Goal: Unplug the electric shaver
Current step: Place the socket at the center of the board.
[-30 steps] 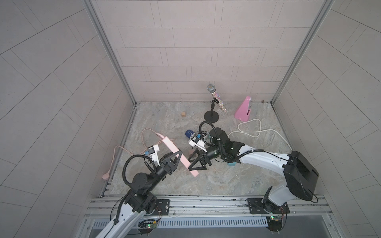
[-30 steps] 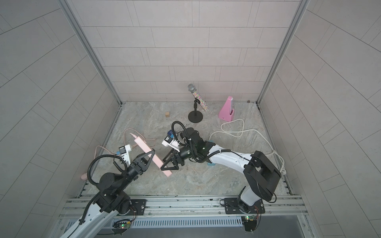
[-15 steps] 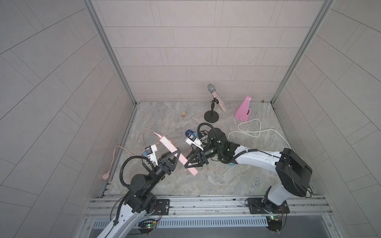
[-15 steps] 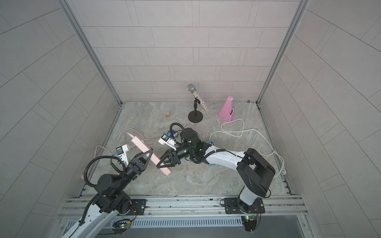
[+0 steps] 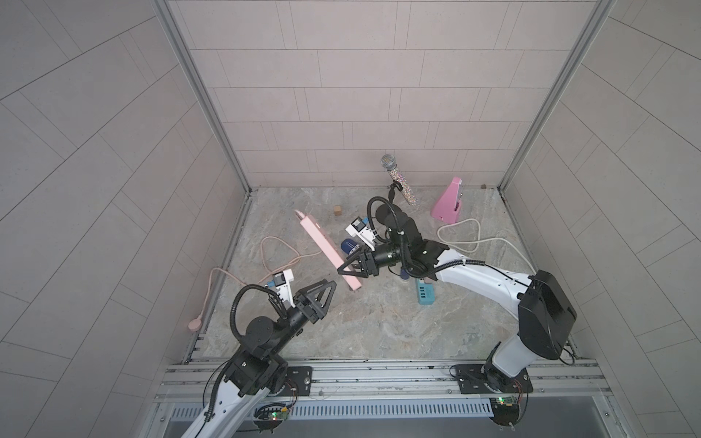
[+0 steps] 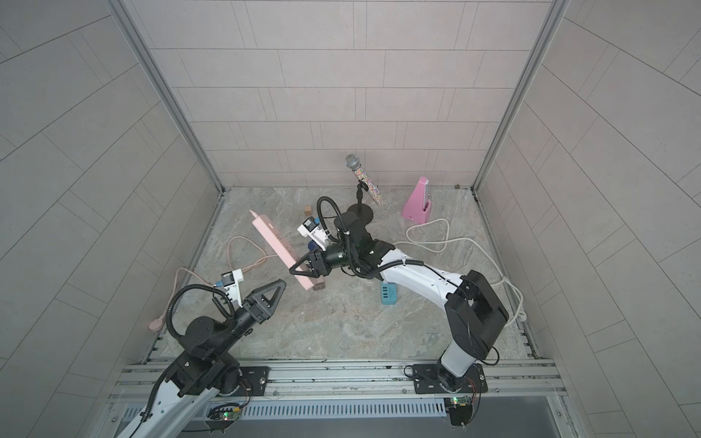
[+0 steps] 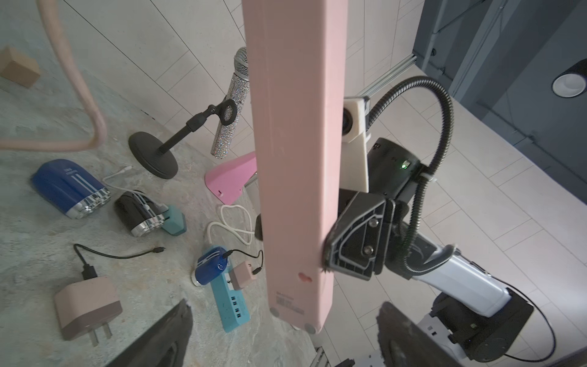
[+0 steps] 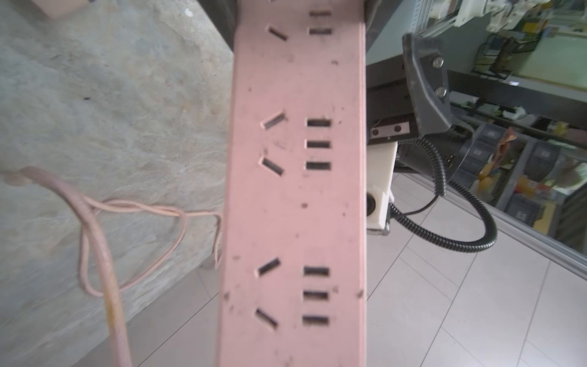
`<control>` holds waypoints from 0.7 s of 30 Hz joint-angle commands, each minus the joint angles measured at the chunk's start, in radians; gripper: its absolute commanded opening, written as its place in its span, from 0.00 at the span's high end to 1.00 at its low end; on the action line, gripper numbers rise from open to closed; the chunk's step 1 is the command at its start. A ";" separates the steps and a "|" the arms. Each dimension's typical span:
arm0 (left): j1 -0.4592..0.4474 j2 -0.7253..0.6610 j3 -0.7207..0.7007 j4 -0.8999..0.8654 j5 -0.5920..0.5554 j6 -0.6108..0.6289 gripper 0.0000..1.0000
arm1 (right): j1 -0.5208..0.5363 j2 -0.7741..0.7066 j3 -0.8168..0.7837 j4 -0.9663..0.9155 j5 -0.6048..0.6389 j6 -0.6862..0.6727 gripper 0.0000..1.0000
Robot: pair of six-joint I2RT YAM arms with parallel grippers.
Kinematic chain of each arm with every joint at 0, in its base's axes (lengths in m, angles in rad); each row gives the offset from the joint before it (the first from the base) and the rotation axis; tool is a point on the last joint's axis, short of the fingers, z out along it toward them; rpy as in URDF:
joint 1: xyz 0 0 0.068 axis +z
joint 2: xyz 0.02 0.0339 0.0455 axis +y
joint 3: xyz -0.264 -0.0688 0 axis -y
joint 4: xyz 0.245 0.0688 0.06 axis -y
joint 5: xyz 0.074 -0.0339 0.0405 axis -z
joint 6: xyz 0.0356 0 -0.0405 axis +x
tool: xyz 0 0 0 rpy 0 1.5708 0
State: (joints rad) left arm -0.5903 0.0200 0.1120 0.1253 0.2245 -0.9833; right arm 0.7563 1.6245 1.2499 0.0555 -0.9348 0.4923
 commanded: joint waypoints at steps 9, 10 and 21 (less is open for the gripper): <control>-0.002 -0.015 0.238 -0.371 -0.107 0.180 0.01 | 0.094 0.195 0.219 -0.439 0.538 -0.164 0.80; -0.003 -0.016 0.247 -0.385 -0.112 0.188 0.01 | 0.107 0.212 0.229 -0.445 0.556 -0.162 0.80; -0.002 -0.016 0.252 -0.383 -0.113 0.200 0.01 | 0.241 0.407 0.364 -0.493 0.666 -0.065 0.80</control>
State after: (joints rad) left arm -0.5903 0.0116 0.3531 -0.2531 0.1230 -0.8101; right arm 0.9699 2.0071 1.5696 -0.4347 -0.3347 0.3931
